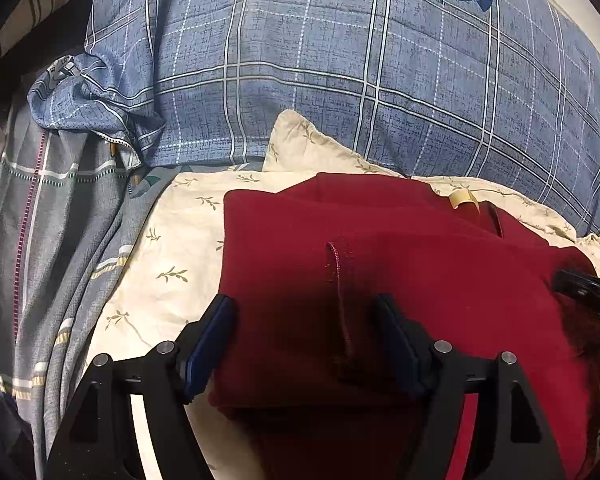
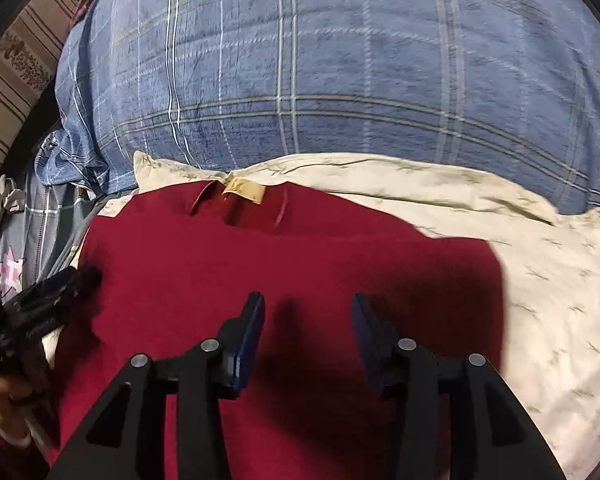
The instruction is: Fold small clothes
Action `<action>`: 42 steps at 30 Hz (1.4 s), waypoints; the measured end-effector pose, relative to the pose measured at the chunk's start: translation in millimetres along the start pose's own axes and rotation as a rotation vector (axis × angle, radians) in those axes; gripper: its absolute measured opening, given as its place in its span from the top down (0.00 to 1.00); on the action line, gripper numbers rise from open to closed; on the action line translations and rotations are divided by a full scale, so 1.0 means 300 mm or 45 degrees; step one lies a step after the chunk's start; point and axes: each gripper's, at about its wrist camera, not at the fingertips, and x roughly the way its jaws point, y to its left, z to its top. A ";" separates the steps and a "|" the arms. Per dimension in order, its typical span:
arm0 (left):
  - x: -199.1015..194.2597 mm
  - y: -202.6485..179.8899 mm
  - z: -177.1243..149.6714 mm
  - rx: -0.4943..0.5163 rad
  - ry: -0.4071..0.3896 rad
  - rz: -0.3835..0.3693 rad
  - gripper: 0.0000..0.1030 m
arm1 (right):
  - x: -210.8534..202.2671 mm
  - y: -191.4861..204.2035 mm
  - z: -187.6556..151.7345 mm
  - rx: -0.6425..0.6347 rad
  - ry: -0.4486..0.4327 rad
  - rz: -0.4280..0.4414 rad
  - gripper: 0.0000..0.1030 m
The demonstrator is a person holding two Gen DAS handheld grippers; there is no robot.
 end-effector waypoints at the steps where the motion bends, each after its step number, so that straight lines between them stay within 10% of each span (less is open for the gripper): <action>1: 0.000 -0.001 0.000 0.002 0.000 0.002 0.28 | 0.028 0.009 0.011 -0.001 0.014 -0.005 0.55; 42: 0.024 0.013 0.003 -0.036 0.021 0.020 0.12 | -0.075 -0.180 -0.143 0.041 0.021 -0.148 0.32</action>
